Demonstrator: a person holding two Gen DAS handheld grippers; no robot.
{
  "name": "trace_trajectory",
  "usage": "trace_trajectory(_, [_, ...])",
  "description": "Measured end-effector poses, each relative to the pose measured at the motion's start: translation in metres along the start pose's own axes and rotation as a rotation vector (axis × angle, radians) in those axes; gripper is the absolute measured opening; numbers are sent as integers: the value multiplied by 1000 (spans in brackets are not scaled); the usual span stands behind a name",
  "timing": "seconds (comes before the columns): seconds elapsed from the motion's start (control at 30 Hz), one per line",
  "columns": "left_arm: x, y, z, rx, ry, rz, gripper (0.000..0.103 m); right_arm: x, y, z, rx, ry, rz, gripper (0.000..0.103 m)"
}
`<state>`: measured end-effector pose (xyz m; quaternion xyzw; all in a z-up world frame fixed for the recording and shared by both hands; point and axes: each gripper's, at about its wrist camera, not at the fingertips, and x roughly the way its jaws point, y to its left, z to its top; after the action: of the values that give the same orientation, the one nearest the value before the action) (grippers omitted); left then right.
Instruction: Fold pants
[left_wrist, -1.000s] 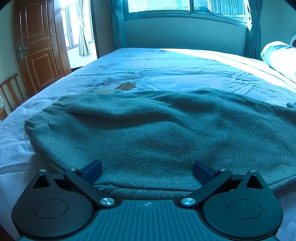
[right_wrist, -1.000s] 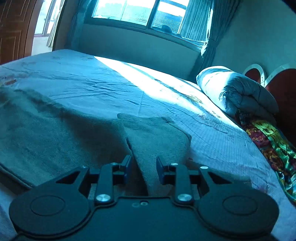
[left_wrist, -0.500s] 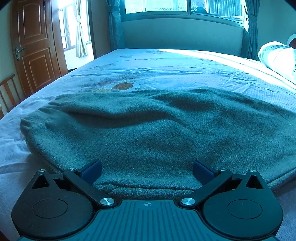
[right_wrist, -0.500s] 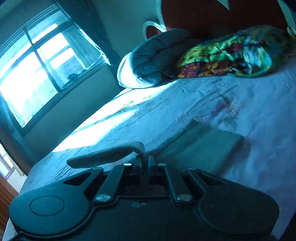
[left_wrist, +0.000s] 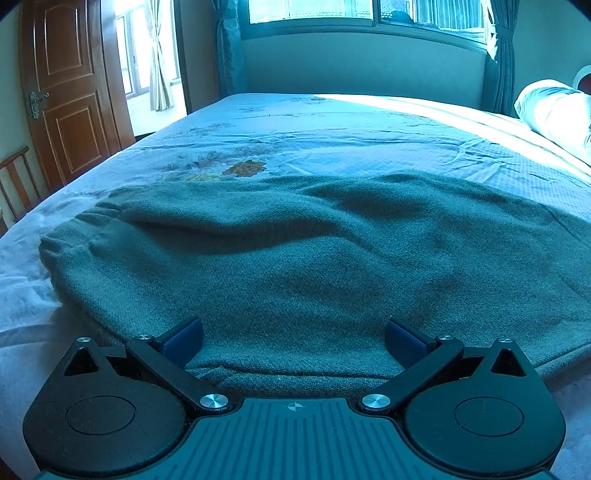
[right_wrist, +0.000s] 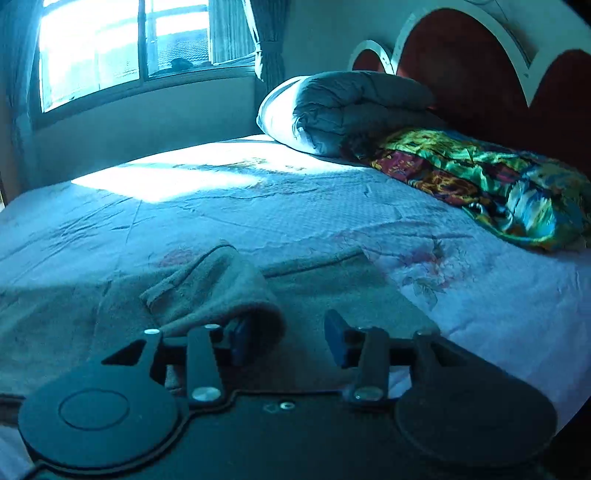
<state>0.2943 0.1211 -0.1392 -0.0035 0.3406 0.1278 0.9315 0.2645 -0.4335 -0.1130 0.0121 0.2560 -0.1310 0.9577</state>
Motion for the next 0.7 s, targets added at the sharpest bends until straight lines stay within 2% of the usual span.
trace_trajectory(0.03, [0, 0, 0, 1, 1, 0, 103, -3, 10, 0, -80, -24, -12, 50])
trace_trajectory(0.17, [0, 0, 0, 2, 2, 1, 103, -9, 46, -4, -419, -131, -29, 49])
trace_trajectory(0.2, [0, -1, 0, 2, 2, 2, 103, -8, 56, -6, -514, -154, -28, 48])
trace_trajectory(0.27, [0, -1, 0, 3, 3, 3, 103, -6, 66, -9, -625, -176, -11, 43])
trace_trajectory(0.33, [0, -1, 1, 3, 3, 2, 103, -2, 68, -6, -652, -155, 14, 0])
trace_trajectory(0.4, [0, -1, 1, 4, 4, 0, 103, 0, 54, 7, -520, -136, 52, 0])
trace_trajectory(0.5, [1, 0, 1, 6, 7, -3, 103, -15, -13, 32, 33, -136, 154, 0])
trace_trajectory(0.57, [1, 0, 1, 8, 6, -4, 103, -16, -63, 28, 380, -113, 178, 0])
trace_trajectory(0.6, [1, 0, 1, 8, 6, -5, 103, -9, -88, 15, 537, -80, 183, 0])
trace_trajectory(0.63, [1, 0, 1, 8, 6, -5, 103, 2, -103, 4, 635, -24, 190, 0])
trace_trajectory(0.7, [2, 0, 1, 11, 8, -7, 103, 32, -119, -24, 750, 132, 187, 0])
